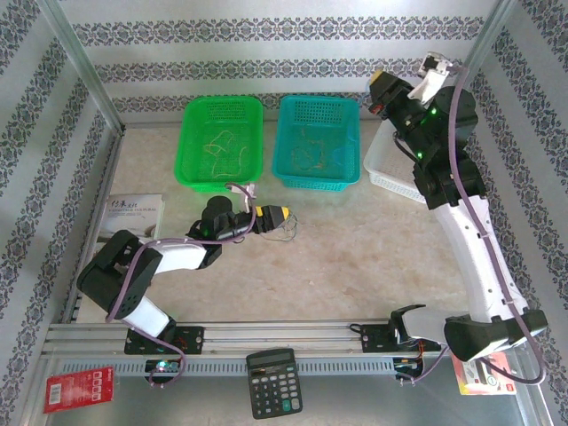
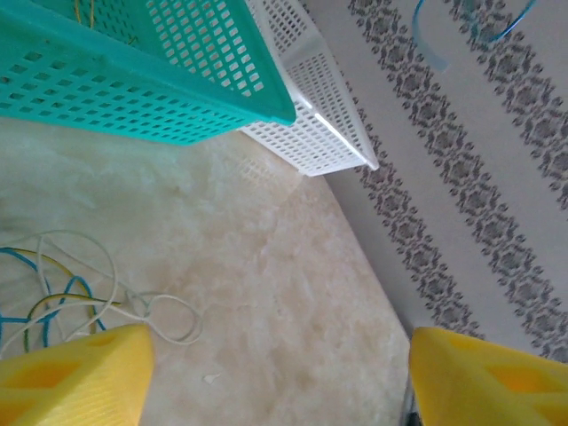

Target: Untangle the cables

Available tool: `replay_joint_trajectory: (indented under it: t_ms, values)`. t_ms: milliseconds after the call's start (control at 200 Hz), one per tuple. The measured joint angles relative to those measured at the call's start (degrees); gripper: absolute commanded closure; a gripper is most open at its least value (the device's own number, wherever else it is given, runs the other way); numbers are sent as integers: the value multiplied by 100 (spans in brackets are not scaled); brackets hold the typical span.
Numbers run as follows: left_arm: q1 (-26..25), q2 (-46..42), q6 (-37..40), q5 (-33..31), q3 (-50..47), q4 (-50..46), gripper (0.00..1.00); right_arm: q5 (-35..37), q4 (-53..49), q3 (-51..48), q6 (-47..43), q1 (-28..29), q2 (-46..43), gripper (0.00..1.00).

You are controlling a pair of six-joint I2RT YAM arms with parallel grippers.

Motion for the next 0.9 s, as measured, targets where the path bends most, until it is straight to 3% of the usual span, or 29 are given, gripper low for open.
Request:
replay_joint_trajectory:
  t_ms: [70,300,615,899]
  values:
    - [0,-105,-22,4,0,-4,0,297,-4,-92,-157,-229,83,100]
    - [0,-413,-48,-7,94,-85,0,1132,24,-22,-584,-793,813,100]
    - [0,-890,-57,-28,308,-334,0,2323,286,4,-975,-855,1976,100]
    - [0,-1261,-66,-103,319,-551,0,2345,20,4,-1034,-1143,3456,100]
